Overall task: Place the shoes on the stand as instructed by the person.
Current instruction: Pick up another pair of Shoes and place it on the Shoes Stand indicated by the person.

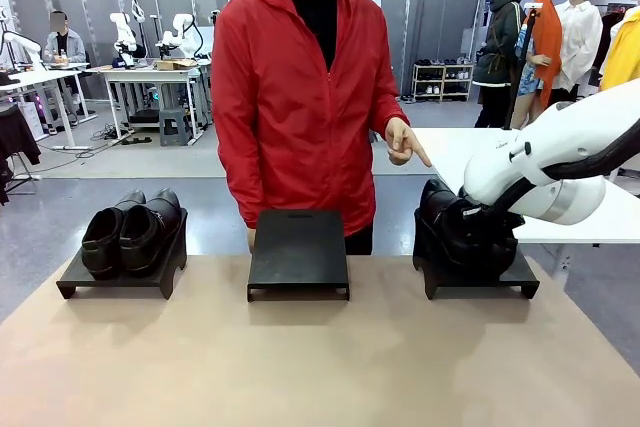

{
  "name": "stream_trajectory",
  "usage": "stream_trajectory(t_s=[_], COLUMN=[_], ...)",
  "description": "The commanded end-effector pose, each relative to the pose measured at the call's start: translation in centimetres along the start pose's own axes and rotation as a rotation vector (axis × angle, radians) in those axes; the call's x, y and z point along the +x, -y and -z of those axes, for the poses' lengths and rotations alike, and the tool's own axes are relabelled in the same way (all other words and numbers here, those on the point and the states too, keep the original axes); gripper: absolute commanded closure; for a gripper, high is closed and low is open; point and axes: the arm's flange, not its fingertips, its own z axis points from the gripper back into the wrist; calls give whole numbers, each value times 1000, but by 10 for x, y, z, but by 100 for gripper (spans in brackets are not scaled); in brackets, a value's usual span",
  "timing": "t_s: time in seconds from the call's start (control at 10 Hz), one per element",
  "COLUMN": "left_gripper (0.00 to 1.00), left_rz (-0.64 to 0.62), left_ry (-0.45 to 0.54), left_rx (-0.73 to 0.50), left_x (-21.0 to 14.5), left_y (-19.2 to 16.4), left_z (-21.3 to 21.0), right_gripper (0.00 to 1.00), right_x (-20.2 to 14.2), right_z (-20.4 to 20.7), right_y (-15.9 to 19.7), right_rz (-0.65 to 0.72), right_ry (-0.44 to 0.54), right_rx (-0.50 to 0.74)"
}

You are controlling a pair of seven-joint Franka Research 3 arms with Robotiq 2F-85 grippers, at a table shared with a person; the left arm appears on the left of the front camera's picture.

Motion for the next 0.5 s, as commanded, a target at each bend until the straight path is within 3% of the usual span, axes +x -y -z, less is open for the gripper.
stream_trajectory(t_s=[0.0, 0.3, 0.4], left_gripper=[3, 3, 3], left_rz=[23, 23, 23], left_ry=[-1, -1, -1], left_rx=[-13, -13, -13], left_x=[-3, -3, -3], left_y=[1, 1, 1], left_z=[0, 0, 0], right_gripper=[91, 91, 86], right_x=[10, 7, 5], right_z=[1, 9, 11], right_y=[-3, -2, -4], right_rz=[35, 28, 21], right_ry=[50, 39, 35], right_rx=[-38, -58, -65])
